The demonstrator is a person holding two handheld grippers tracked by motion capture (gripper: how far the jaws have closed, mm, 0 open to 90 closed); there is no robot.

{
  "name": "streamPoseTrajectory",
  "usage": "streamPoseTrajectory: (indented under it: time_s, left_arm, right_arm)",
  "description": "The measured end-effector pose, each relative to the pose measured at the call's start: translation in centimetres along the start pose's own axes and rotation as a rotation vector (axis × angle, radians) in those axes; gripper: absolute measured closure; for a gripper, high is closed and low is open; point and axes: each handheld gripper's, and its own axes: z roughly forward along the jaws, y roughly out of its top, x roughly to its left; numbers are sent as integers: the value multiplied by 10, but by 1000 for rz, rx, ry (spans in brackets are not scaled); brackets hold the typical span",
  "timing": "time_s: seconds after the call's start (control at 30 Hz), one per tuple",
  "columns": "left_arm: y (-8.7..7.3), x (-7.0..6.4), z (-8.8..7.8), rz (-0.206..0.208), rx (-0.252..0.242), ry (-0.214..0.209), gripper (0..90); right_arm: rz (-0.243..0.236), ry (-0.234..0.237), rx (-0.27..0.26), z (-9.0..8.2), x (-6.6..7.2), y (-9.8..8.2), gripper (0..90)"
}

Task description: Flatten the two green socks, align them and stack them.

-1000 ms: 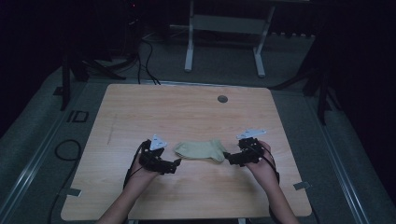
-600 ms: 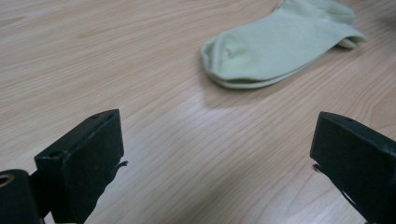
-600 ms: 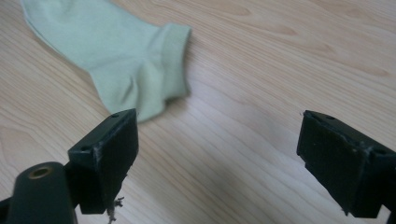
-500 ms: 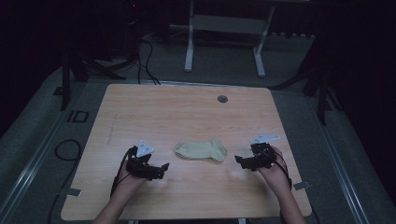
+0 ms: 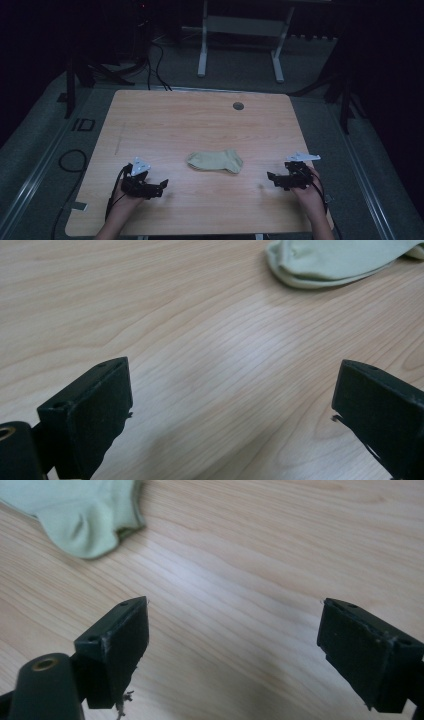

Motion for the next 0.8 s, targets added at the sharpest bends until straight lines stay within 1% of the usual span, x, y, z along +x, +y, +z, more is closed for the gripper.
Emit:
streamPoseTrajectory:
  time_s: [0.03,0.1,0.2,0.3,0.37,0.43,0.53,0.67,0.8]
  left_arm:
    - [-2,1,-1,-4,4,3,29]
    - [-6,4,-3,-10,11,7,29]
    - [-12,9,-9,-19,1,24,29]
    - [-18,14,-15,-31,-14,40,29]
    - [-21,18,-19,-41,-8,48,30]
    - [-25,20,-23,-42,-8,63,30]
    - [-29,22,-28,-46,-12,67,30]
    - [-37,27,-38,-61,-20,90,30]
    - [-46,30,-44,-68,-9,103,30]
  right_arm:
    - [10,-3,-2,-1,-2,-3,132]
    - [14,-7,-3,-3,-5,-8,127]
    - [23,-19,-2,-6,-9,-16,129]
    - [30,-35,-18,-10,-10,-24,132]
    - [39,-38,-21,-13,-11,-29,127]
    - [44,-39,-16,-15,-12,-33,126]
    - [51,-39,-12,-17,-12,-38,126]
    - [64,-49,-12,-22,-14,-47,125]
    - [81,-58,-15,-26,-17,-55,122]
